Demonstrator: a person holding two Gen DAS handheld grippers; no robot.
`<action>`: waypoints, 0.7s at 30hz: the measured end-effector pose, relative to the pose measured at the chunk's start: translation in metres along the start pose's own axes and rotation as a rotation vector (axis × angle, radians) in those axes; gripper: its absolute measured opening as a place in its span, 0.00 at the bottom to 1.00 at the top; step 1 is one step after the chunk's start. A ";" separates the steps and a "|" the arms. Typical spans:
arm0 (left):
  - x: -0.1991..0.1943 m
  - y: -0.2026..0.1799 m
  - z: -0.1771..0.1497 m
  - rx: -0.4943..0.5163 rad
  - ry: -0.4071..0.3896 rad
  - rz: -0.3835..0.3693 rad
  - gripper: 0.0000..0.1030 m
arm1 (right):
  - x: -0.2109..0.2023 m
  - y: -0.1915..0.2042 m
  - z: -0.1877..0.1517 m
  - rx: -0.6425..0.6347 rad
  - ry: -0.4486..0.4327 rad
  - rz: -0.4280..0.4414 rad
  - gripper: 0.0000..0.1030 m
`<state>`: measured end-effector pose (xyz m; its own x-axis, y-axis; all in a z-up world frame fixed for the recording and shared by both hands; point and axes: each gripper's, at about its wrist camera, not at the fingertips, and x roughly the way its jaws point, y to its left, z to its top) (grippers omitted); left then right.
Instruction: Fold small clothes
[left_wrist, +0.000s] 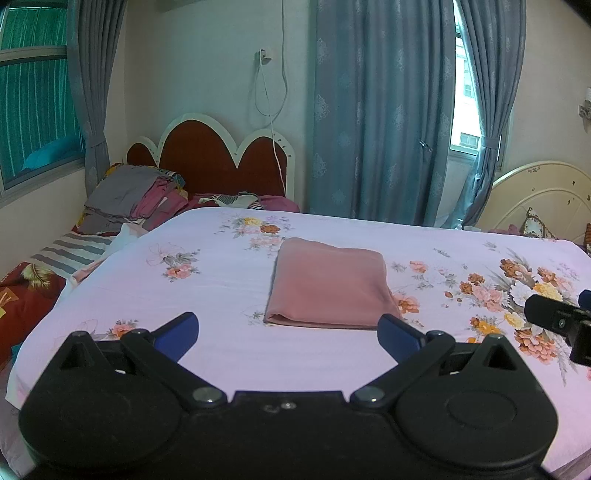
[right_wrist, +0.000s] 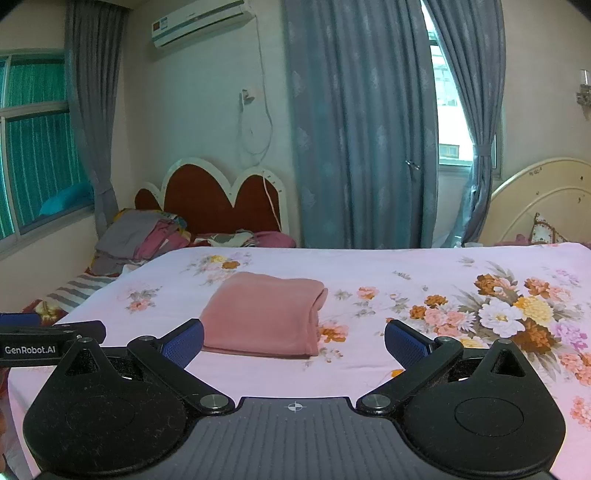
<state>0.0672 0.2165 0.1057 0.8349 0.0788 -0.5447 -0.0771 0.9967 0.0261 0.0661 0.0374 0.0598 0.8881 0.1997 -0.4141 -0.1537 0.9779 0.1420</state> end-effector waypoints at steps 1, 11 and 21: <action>0.000 0.000 0.000 -0.001 0.002 0.000 1.00 | 0.000 0.000 0.000 0.001 0.000 0.001 1.00; 0.000 0.000 0.000 -0.004 0.008 -0.001 1.00 | 0.000 0.001 0.001 -0.001 0.002 0.005 1.00; 0.004 0.001 0.000 -0.010 0.017 -0.005 1.00 | 0.005 0.004 0.000 -0.001 0.009 0.009 1.00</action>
<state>0.0702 0.2180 0.1038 0.8260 0.0735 -0.5588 -0.0786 0.9968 0.0149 0.0700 0.0423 0.0587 0.8827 0.2088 -0.4211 -0.1619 0.9761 0.1447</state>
